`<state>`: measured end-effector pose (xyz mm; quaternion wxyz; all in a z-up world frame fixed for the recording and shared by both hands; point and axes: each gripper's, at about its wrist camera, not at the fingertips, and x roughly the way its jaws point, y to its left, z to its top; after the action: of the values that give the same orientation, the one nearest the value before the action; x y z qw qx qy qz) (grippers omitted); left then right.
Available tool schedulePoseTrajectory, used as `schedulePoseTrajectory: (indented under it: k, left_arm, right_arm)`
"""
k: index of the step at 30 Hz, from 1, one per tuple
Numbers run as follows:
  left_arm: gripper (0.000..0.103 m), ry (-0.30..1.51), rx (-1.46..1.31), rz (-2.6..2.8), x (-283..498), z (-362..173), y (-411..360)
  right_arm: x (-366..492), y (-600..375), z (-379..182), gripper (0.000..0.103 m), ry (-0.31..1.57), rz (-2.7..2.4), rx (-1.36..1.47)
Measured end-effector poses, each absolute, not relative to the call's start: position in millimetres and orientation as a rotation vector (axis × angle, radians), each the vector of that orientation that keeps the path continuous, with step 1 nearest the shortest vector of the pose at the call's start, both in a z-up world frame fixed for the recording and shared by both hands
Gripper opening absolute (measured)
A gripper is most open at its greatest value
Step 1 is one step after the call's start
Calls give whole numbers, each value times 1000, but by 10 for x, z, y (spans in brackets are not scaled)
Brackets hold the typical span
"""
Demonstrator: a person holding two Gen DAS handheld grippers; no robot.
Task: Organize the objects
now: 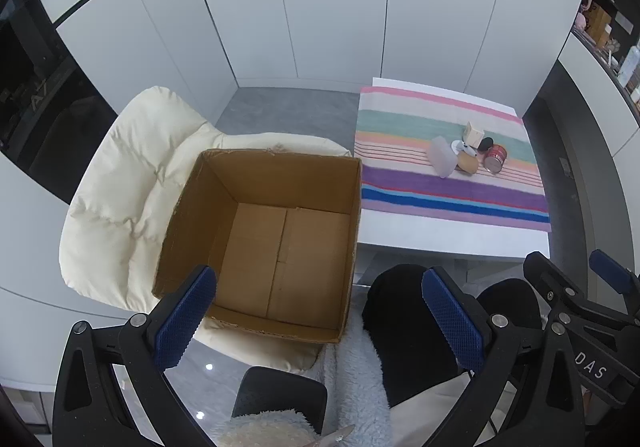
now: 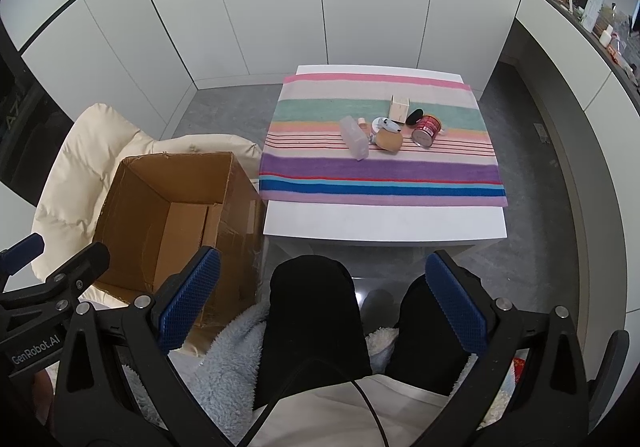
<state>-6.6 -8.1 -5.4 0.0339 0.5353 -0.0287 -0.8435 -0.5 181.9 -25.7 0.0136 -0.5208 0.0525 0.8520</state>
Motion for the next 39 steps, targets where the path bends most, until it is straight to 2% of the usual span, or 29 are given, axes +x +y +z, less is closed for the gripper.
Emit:
schedulePoseTrajectory:
  k: [39]
  left_arm:
    - [103, -73, 1687, -2577, -103, -183, 12]
  right_arm:
    - [7, 1907, -374, 103, 186, 2619, -1644]
